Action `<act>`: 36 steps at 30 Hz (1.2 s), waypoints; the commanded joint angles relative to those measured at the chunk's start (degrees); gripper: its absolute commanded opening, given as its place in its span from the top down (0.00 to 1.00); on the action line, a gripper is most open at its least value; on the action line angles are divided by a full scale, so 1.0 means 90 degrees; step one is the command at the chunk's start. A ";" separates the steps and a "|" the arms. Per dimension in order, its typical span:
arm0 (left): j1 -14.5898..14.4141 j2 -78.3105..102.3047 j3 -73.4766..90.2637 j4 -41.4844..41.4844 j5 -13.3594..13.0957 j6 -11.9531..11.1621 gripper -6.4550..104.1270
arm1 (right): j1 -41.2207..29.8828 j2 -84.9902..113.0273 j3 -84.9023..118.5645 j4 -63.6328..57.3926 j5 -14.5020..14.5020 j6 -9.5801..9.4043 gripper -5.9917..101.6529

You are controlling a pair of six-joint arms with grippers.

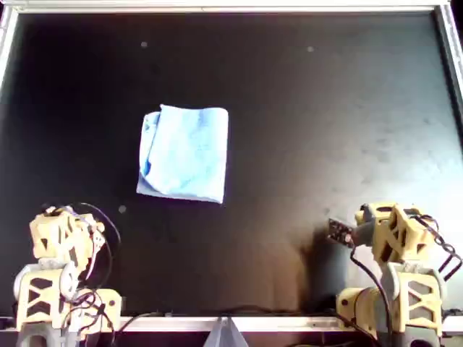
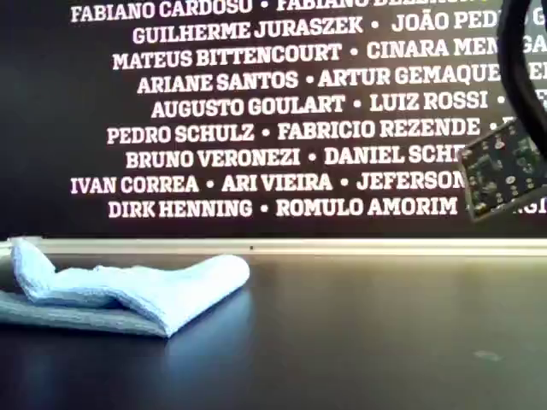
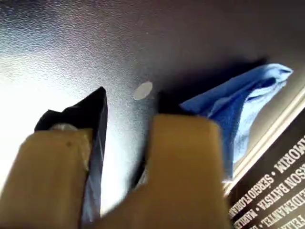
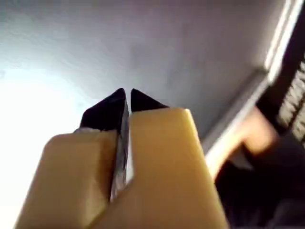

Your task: Fold a cloth

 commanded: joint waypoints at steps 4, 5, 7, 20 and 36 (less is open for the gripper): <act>0.0127 0.0098 -0.0098 -0.0039 0.0039 0.0039 0.98 | -0.0166 0.0254 0.0107 0.0176 -0.0312 0.0049 0.91; 0.0127 0.0098 -0.0098 -0.0029 0.0039 0.0039 0.97 | -0.0254 0.0254 0.0107 0.0176 -0.0312 0.0049 0.91; 0.0127 0.0098 -0.0098 -0.0020 0.0039 0.0039 0.94 | -0.0352 0.0254 0.0107 0.0176 -0.0312 0.0049 0.91; 0.0010 0.0020 -0.0098 -0.0010 0.0039 0.0029 0.93 | -0.0225 0.0205 0.0107 0.0186 -0.0322 0.0010 0.90; 0.0029 0.0020 -0.0098 -0.0010 0.0039 0.0010 0.93 | -0.0234 0.0205 0.0107 0.0186 -0.0322 0.0010 0.90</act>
